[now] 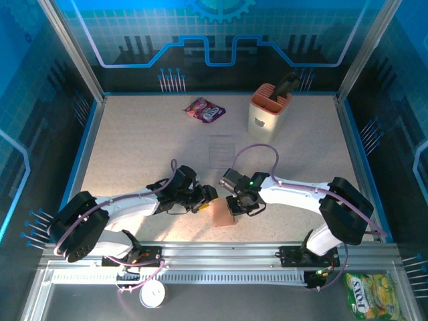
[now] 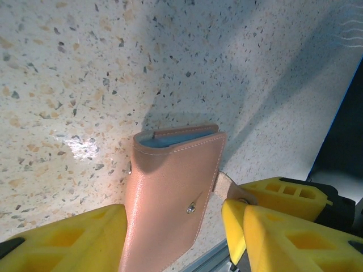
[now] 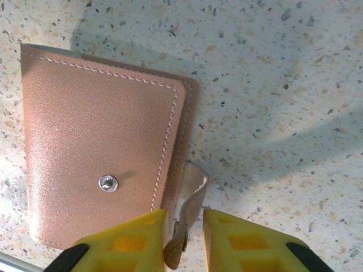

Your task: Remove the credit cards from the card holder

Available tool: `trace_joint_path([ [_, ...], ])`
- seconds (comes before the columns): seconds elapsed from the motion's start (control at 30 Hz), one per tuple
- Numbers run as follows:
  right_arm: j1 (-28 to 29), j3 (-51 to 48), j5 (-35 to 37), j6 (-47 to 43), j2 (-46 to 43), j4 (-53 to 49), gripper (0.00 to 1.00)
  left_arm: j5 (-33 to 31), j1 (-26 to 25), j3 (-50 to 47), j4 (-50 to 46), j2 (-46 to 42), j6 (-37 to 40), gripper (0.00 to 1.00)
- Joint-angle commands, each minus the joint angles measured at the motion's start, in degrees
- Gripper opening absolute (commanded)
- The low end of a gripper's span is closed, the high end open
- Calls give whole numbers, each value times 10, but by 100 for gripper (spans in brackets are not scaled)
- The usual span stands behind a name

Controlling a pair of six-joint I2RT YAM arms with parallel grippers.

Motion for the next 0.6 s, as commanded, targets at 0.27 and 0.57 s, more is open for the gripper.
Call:
trace_joint_path([
  [0.27, -19, -3, -16, -5, 9, 17, 24, 0, -5, 17, -15, 8, -4, 58],
  [0.57, -25, -8, -30, -2, 37, 39, 22, 0, -5, 17, -20, 5, -3, 58],
])
